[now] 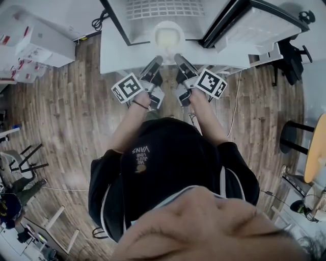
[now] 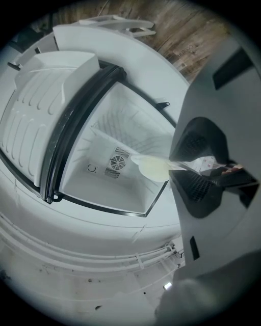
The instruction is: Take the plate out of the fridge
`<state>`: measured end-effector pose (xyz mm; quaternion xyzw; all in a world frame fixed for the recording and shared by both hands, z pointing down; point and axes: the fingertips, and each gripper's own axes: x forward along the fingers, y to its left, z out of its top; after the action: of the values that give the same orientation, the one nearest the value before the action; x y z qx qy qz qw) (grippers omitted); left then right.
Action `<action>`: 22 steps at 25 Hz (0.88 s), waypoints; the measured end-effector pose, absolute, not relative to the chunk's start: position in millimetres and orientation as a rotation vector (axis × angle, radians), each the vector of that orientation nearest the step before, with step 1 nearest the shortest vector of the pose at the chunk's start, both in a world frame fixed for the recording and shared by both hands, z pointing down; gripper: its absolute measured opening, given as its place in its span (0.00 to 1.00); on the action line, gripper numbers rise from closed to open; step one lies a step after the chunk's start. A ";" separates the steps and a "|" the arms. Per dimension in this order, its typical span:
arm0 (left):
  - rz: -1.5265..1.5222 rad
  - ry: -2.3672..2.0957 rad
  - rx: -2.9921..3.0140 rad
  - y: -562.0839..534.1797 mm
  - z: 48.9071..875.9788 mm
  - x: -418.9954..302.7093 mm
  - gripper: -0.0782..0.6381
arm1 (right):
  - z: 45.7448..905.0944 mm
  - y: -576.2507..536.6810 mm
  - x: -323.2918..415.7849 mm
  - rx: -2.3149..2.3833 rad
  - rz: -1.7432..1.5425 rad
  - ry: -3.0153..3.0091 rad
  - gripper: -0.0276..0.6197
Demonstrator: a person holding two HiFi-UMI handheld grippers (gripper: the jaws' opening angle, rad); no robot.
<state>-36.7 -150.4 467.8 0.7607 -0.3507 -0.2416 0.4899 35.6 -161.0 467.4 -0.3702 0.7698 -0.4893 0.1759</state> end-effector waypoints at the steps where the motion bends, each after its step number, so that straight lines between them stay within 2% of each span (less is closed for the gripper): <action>1: -0.590 -0.856 1.847 -145.9 467.7 -35.8 0.17 | 467.3 -156.9 36.4 -1.044 -1.386 2.184 0.13; 22: -0.631 -0.916 1.832 -80.1 470.0 -6.8 0.17 | 471.1 -94.6 64.6 -0.977 -1.404 2.254 0.14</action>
<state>-6.8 -80.1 470.0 0.7505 -0.3754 -0.2585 0.4786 64.6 -94.6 471.1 -0.3411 0.7870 -0.4901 0.1552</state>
